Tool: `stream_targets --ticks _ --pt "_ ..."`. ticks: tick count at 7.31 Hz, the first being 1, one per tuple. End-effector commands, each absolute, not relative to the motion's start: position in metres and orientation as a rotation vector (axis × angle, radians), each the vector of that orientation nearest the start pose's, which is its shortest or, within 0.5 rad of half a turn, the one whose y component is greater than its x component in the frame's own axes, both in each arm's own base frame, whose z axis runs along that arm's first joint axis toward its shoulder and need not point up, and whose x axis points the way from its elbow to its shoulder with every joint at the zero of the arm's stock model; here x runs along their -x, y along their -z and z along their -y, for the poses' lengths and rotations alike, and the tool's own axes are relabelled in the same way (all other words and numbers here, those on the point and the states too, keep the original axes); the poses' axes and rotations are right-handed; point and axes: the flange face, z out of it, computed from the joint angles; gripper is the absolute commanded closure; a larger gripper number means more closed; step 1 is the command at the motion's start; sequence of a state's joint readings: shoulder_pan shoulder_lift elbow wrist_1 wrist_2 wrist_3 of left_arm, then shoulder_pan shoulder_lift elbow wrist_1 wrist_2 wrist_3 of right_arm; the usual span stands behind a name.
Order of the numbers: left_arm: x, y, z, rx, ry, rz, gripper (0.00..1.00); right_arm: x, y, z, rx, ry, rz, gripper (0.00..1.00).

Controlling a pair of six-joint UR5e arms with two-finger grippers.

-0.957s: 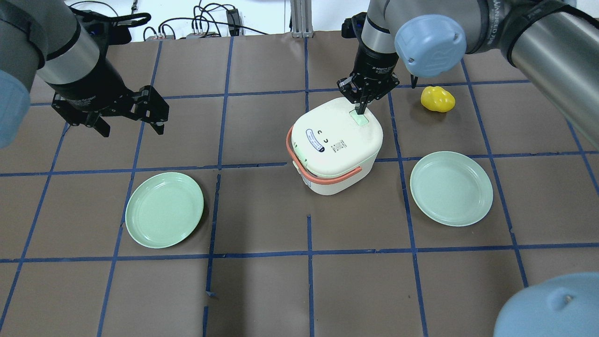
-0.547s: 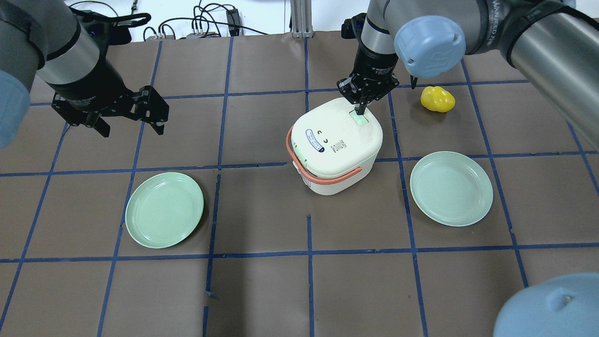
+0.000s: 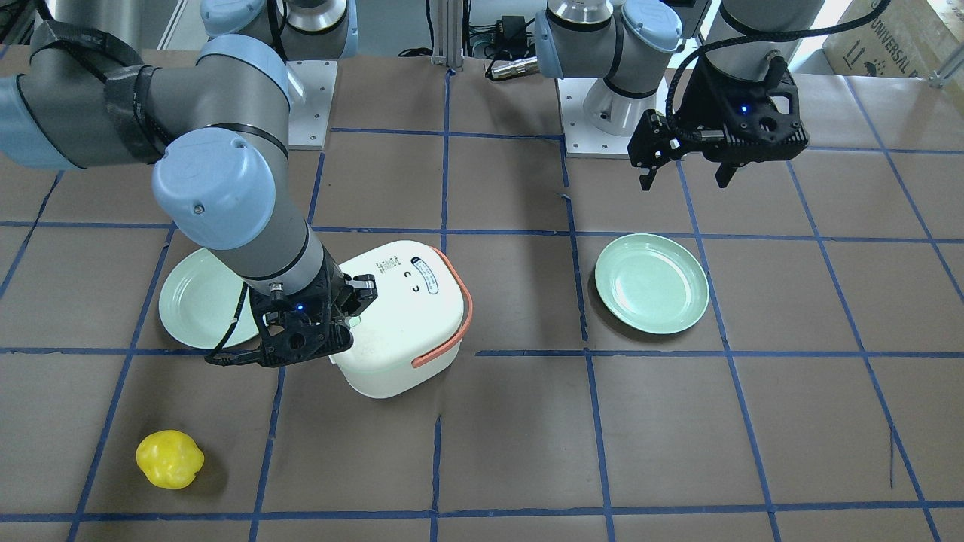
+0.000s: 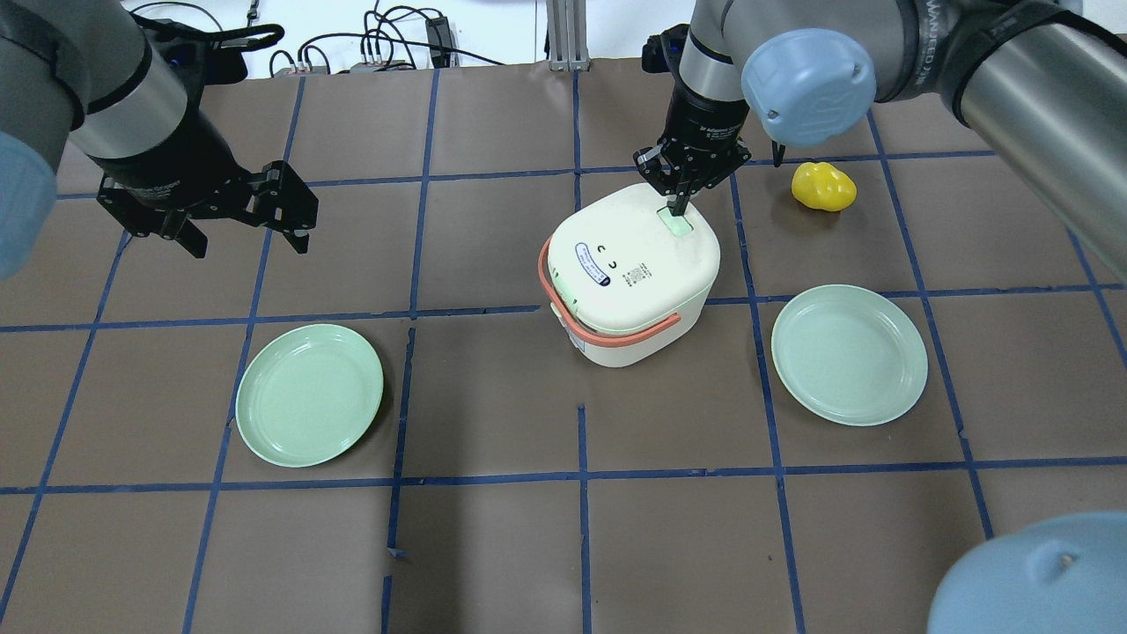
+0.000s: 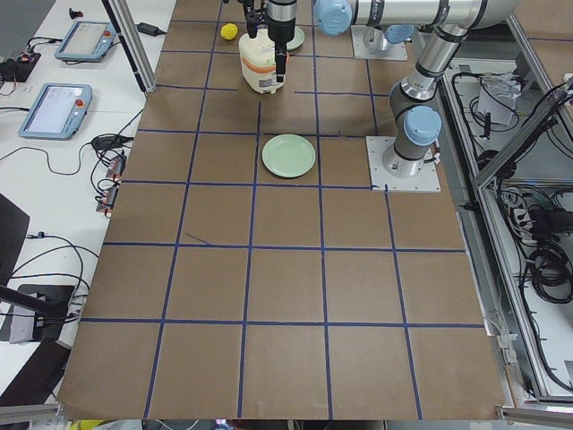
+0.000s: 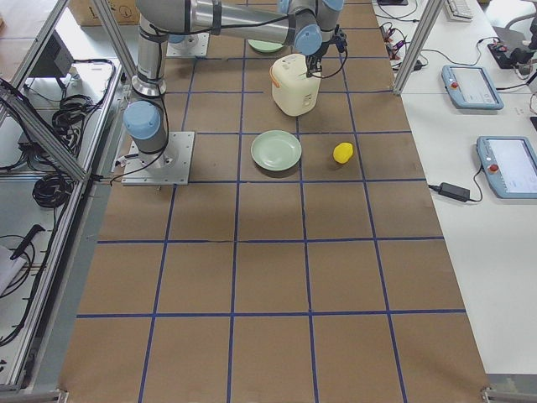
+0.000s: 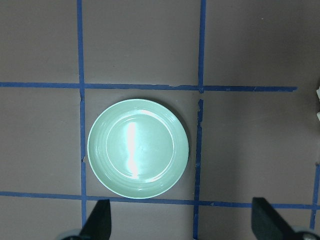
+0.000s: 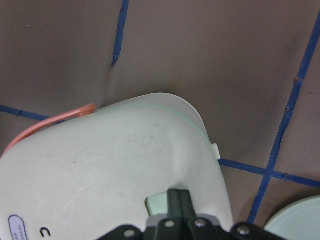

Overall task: Press rice cooker button
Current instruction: 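Press down on the green lid button with the right gripper, then lift the right gripper away as the rice cooker lid pops open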

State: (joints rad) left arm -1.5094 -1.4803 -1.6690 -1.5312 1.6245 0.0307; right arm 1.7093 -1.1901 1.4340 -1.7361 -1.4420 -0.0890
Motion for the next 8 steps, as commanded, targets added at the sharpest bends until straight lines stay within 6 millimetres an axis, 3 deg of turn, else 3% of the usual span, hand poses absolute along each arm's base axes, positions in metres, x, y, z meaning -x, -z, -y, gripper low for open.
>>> stream_targets --ticks 1,4,6,7,8 --pt "0.1 -0.486 0.463 0.049 0.043 -3.086 0.0 -0.233 -0.371 0.598 0.342 -0.105 -2.996 0.91" --pt "0.1 -0.487 0.464 0.049 0.046 -3.086 0.0 -0.23 -0.394 0.587 0.34 -0.123 -3.005 0.88" --pt "0.1 -0.487 0.464 0.049 0.046 -3.086 0.0 -0.225 -0.445 0.586 0.341 -0.027 -3.018 0.26" --pt "0.1 -0.487 0.464 0.049 0.046 -3.086 0.0 -0.217 -0.467 0.585 0.369 0.027 -3.088 0.01" --pt "0.1 -0.487 0.464 0.049 0.046 -3.086 0.0 -0.203 -0.482 0.587 0.348 0.07 -3.144 0.0"
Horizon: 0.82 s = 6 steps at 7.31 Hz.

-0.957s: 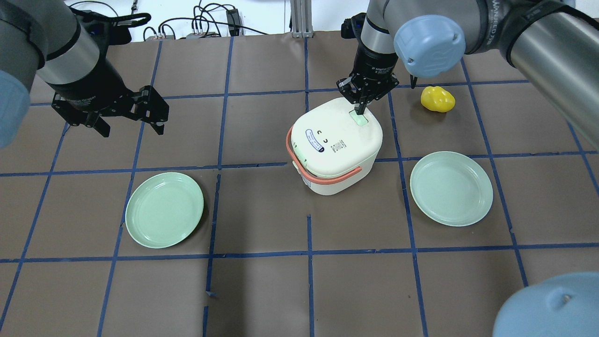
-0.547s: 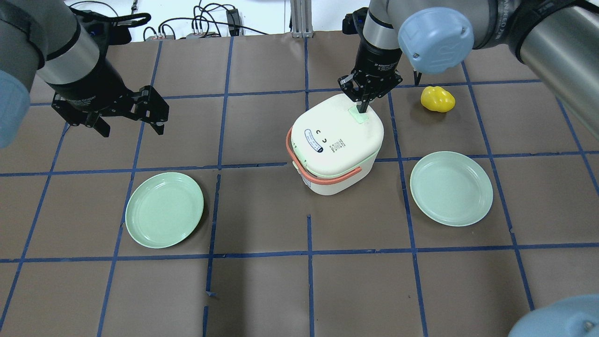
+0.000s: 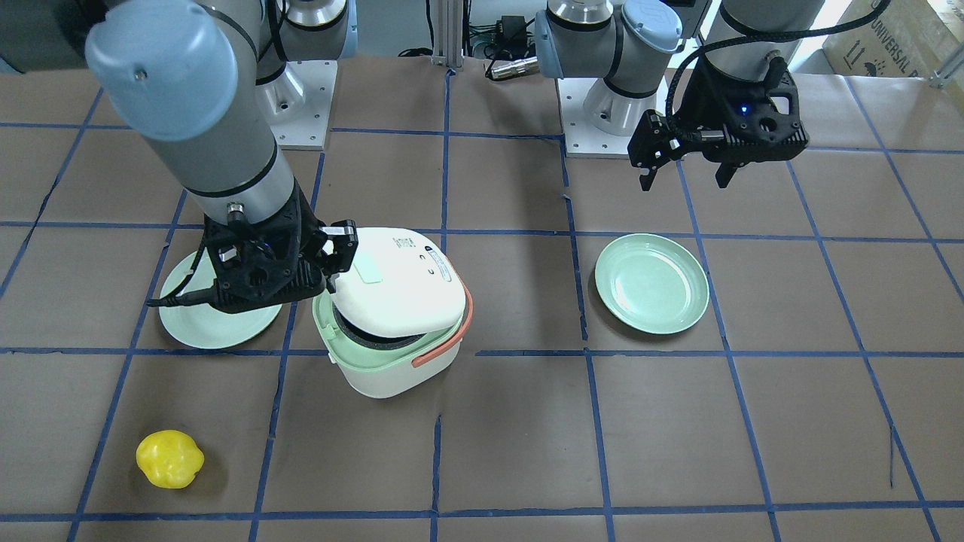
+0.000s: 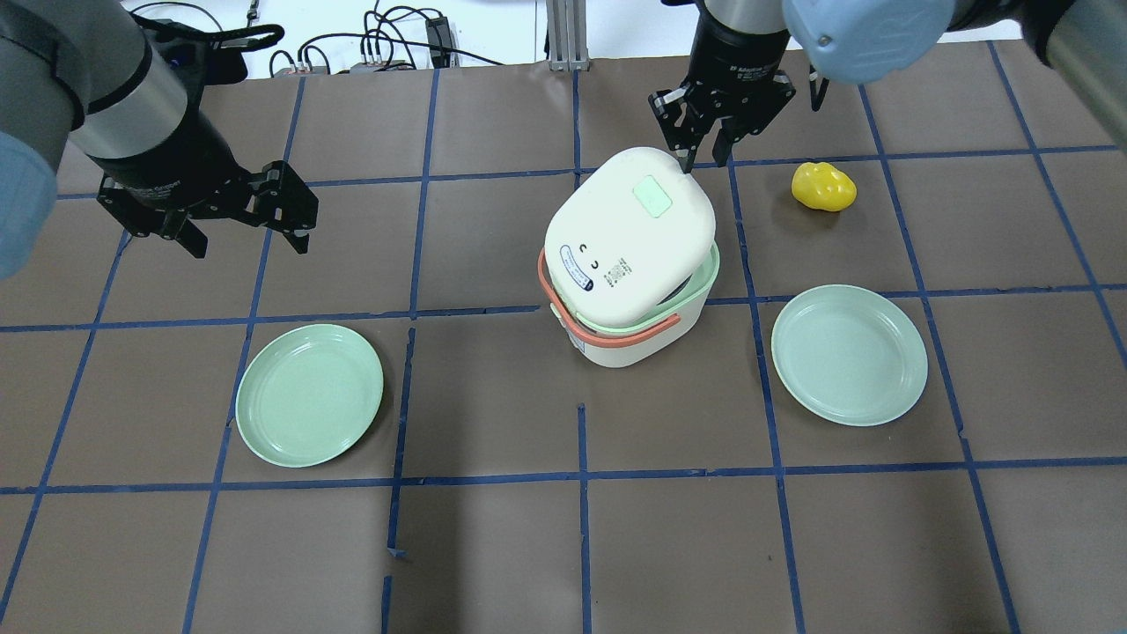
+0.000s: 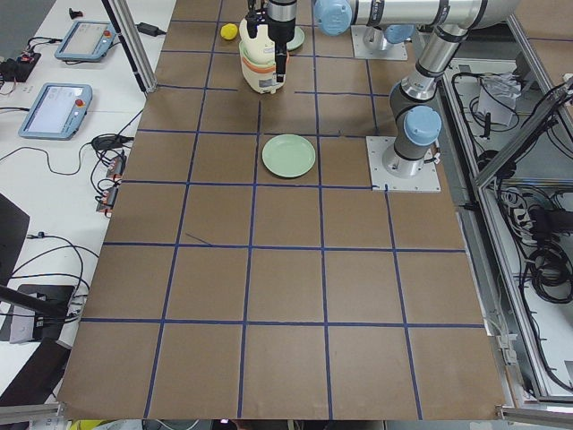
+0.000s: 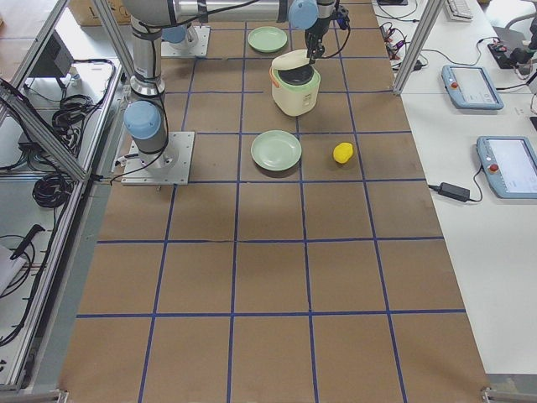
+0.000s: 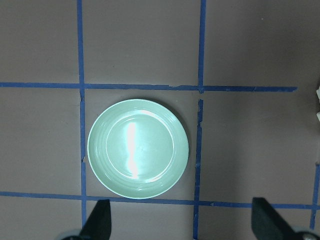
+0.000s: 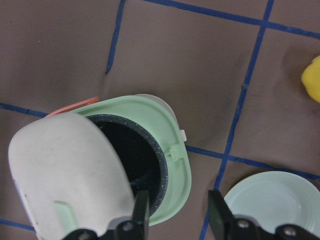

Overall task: Press rice cooker button
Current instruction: 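Lift the right gripper away as the rice cooker lid pops open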

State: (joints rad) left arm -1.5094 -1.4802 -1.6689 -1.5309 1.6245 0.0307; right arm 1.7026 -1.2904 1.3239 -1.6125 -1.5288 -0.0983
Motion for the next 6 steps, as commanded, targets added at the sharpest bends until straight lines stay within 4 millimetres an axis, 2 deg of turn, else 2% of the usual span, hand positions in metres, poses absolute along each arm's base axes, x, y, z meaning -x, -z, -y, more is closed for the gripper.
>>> stream_targets --ticks 1,3,4,5,6 --pt "0.1 -0.486 0.463 0.049 0.044 -3.086 0.0 -0.194 -0.495 0.584 0.304 0.107 -3.144 0.0" --pt "0.1 -0.487 0.464 0.049 0.046 -3.086 0.0 -0.16 -0.515 0.583 0.2 0.157 -3.142 0.01" --pt "0.1 -0.487 0.464 0.049 0.046 -3.086 0.0 -0.155 -0.523 0.581 0.183 0.18 -3.132 0.01" --pt "0.1 -0.487 0.464 0.049 0.046 -3.086 0.0 -0.154 -0.541 0.573 0.181 0.231 -3.125 0.01" --pt "0.1 -0.487 0.464 0.049 0.046 -3.086 0.0 -0.159 -0.545 0.572 0.175 0.243 -3.068 0.01"
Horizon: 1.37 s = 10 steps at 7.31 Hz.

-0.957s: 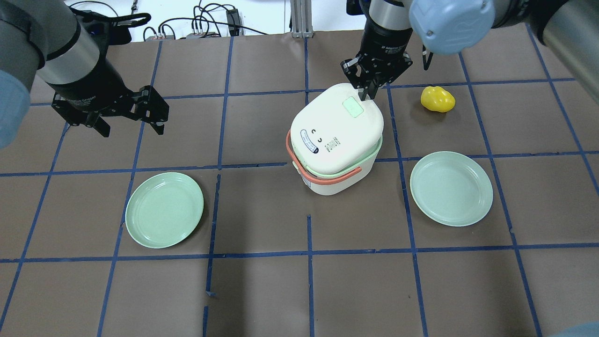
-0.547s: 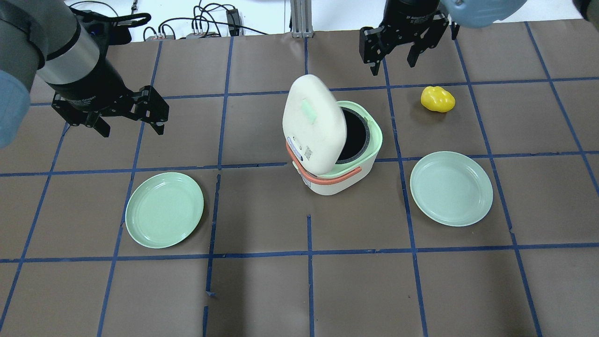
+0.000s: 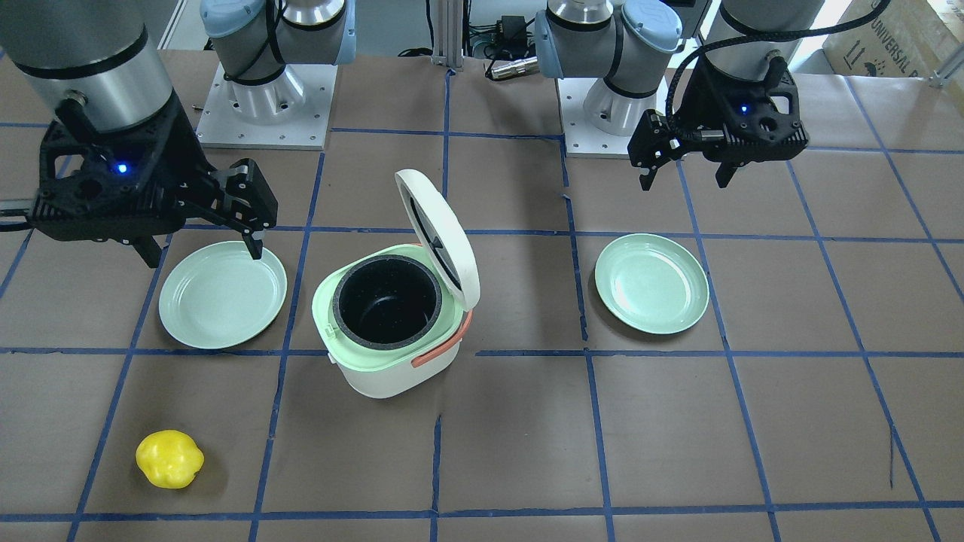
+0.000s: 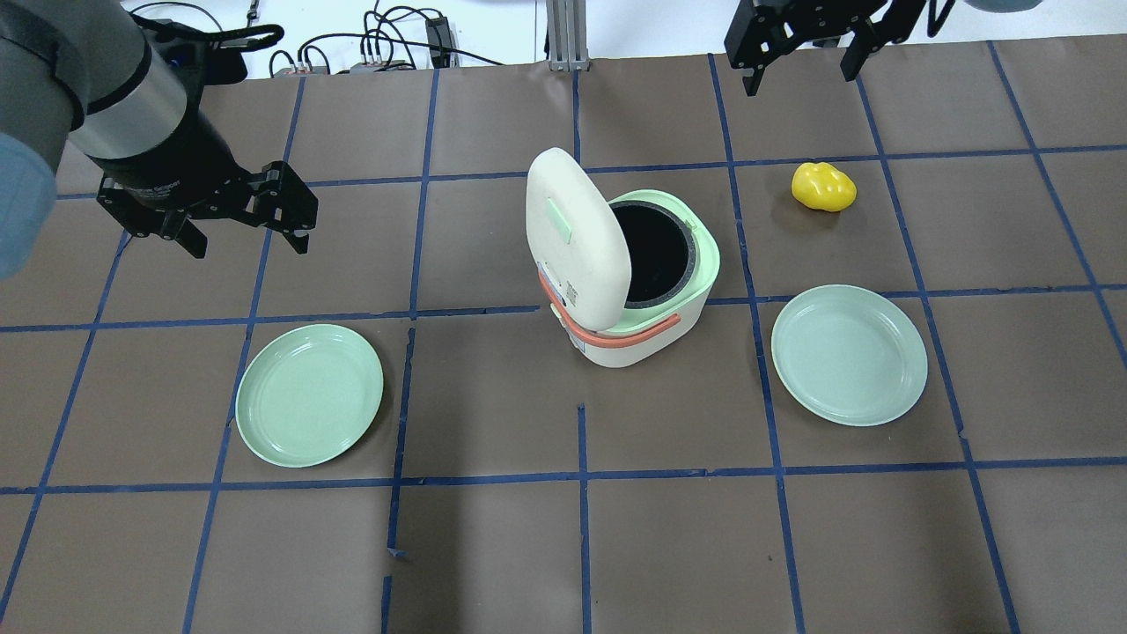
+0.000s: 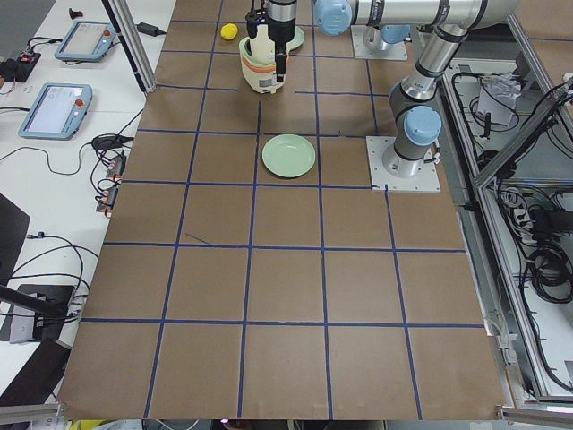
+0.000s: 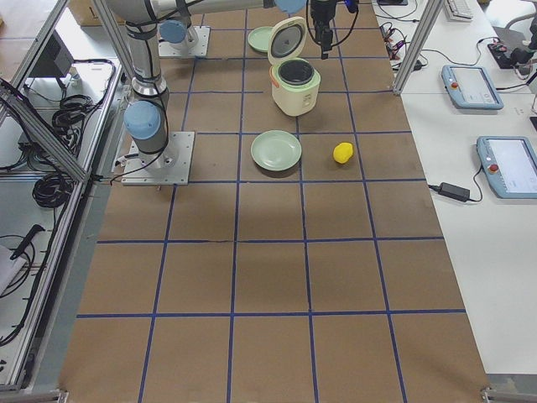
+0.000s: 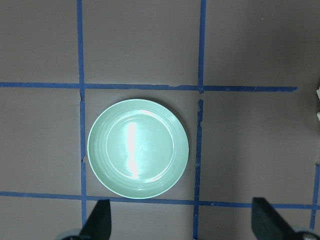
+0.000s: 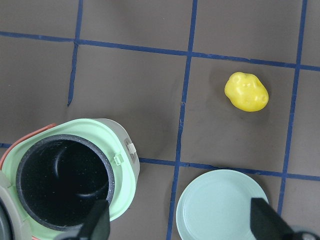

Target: Press rice cooker button

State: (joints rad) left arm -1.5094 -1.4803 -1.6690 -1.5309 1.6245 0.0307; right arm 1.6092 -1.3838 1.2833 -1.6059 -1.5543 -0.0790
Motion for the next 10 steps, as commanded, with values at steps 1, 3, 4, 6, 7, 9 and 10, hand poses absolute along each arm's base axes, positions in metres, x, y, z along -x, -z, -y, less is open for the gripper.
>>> stream_targets --ticks 1,3,4,6,7,9,10 --pt "0.1 -0.487 0.464 0.049 0.046 -3.086 0.0 -0.16 -0.543 0.57 0.177 0.231 -3.065 0.01" --pt "0.1 -0.487 0.464 0.049 0.046 -3.086 0.0 -0.158 -0.533 0.575 0.179 0.236 -3.068 0.02" --pt "0.1 -0.487 0.464 0.049 0.046 -3.086 0.0 -0.159 -0.533 0.575 0.184 0.241 -3.072 0.02" --pt "0.1 -0.487 0.464 0.049 0.046 -3.086 0.0 -0.154 -0.535 0.575 0.188 0.244 -3.085 0.01" --pt "0.1 -0.487 0.464 0.049 0.046 -3.086 0.0 -0.157 -0.542 0.563 0.195 0.232 -3.076 0.01" --pt "0.1 -0.487 0.464 0.049 0.046 -3.086 0.0 -0.149 -0.528 0.526 0.189 0.169 -3.086 0.01" --pt "0.1 -0.486 0.463 0.049 0.044 -3.086 0.0 -0.145 -0.529 0.51 0.185 0.186 -3.076 0.01"
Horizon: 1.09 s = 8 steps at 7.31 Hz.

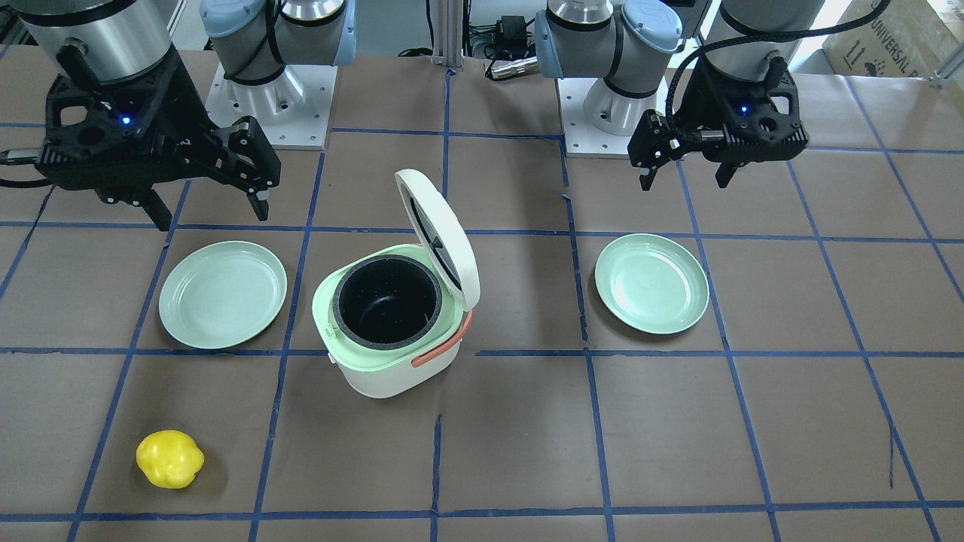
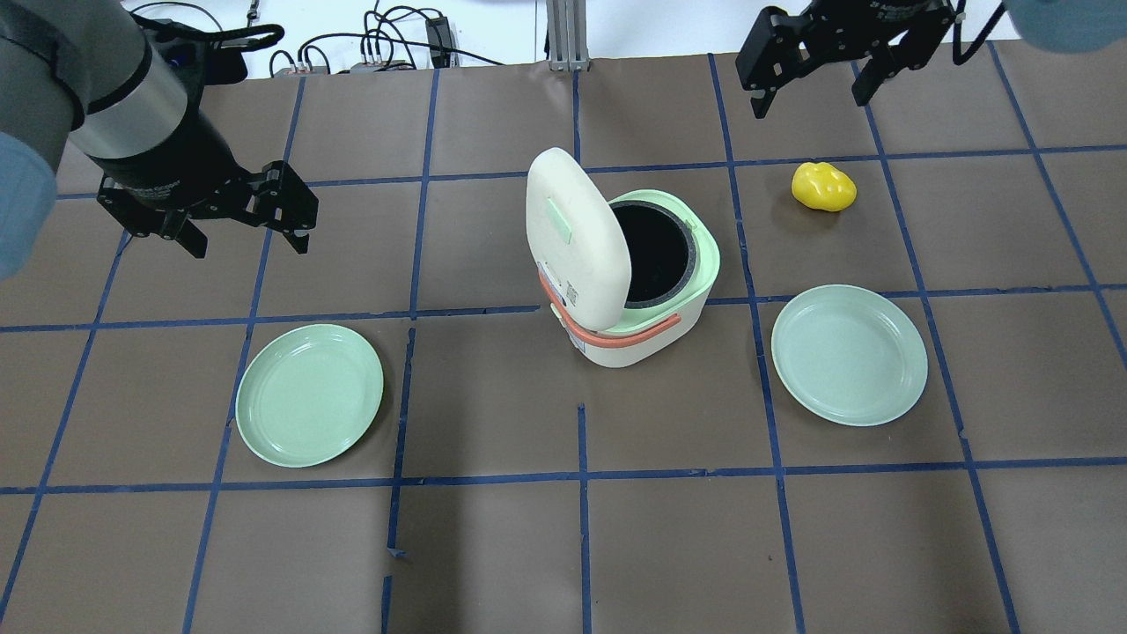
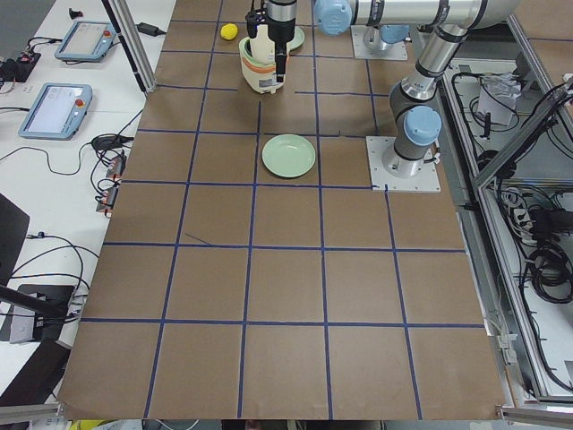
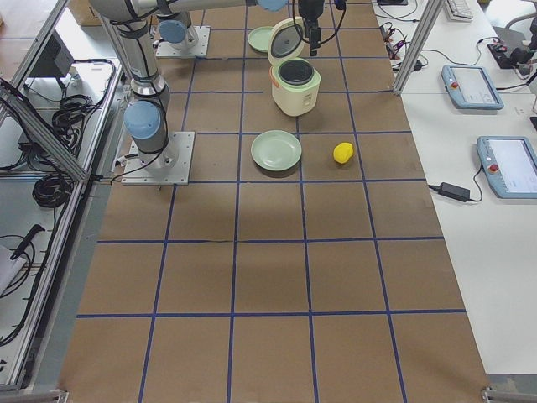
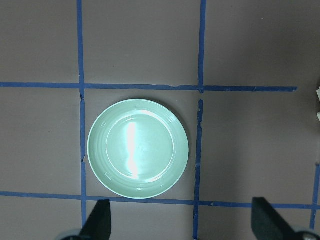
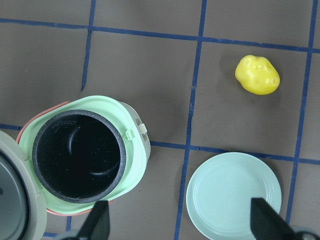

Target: Press rice cooker button

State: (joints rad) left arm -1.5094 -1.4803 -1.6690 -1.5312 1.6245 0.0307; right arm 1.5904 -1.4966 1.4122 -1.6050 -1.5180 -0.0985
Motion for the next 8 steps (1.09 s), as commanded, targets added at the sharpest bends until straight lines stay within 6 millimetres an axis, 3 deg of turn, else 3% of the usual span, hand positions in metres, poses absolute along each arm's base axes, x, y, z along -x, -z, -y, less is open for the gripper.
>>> stream_targets --ticks 1,6,8 --pt "0.1 -0.486 0.463 0.049 0.043 -3.086 0.0 -0.131 -0.526 0.508 0.173 0.177 -3.077 0.01" --pt "0.1 -0.487 0.464 0.049 0.046 -3.086 0.0 -0.128 -0.525 0.501 0.165 0.157 -3.094 0.01" --pt "0.1 -0.487 0.464 0.049 0.046 -3.086 0.0 -0.128 -0.513 0.501 0.168 0.067 -3.095 0.01"
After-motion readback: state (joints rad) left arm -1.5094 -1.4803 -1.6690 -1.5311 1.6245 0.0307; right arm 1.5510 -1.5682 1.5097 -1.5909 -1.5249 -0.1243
